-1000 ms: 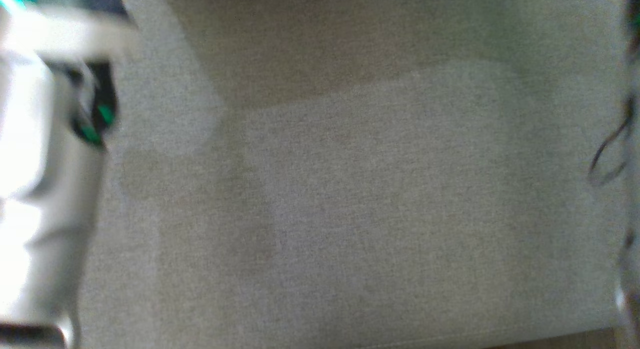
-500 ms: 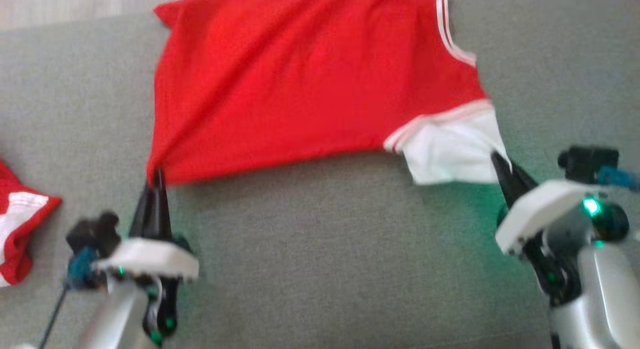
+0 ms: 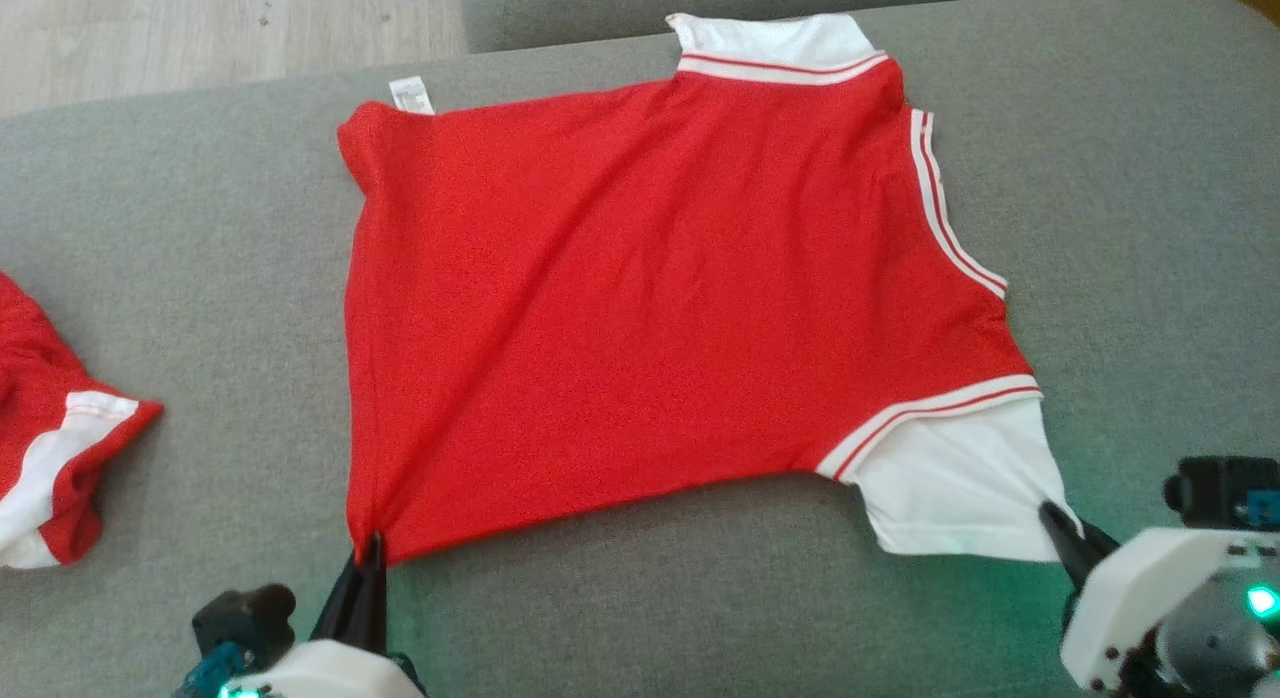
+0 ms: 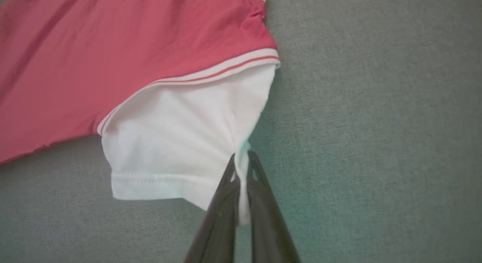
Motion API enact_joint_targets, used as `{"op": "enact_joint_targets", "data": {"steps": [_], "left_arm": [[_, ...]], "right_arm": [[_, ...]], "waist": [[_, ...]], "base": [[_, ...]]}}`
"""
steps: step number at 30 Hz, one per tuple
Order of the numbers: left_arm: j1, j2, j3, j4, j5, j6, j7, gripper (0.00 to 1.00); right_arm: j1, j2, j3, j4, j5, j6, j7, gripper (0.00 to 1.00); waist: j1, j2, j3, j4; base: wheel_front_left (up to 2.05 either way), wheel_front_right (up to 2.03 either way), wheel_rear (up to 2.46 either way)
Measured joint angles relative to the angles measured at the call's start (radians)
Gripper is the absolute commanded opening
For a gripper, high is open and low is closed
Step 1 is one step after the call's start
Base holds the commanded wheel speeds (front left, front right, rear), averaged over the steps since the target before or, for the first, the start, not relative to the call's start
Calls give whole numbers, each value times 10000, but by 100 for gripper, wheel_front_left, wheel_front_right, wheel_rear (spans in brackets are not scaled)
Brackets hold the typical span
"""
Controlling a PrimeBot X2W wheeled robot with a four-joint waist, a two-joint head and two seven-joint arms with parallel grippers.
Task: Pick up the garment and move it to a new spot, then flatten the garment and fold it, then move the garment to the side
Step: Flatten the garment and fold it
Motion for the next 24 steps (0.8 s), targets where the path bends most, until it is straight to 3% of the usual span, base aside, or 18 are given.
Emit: {"op": "enact_joint_targets", "data": {"steps": [6,11,19,24], "left_arm": [[660,456,-178,-1352,-23,558,1154,0],[568,472,-157,-2082,-123,554,1175,0],[-716,173,-150,-2130,-410,412,1427,0],[-1639,-105,-8,-1350,-554,405,1427,0]], "right_arm": [[472,36,-299,-746,50,0,539,0],[81,36,-374,-966,192,0,4,0],[-1644,31,159,-848,161,0,-48,0],[-2820,25,205,-347,157,0,-52,0]], "waist": [[0,0,-49,52],[0,0,9,82],[1,0,352,181],[2,0,760,275]], "base": [[0,0,0],[0,0,0],[0,0,0],[0,0,0]]}}
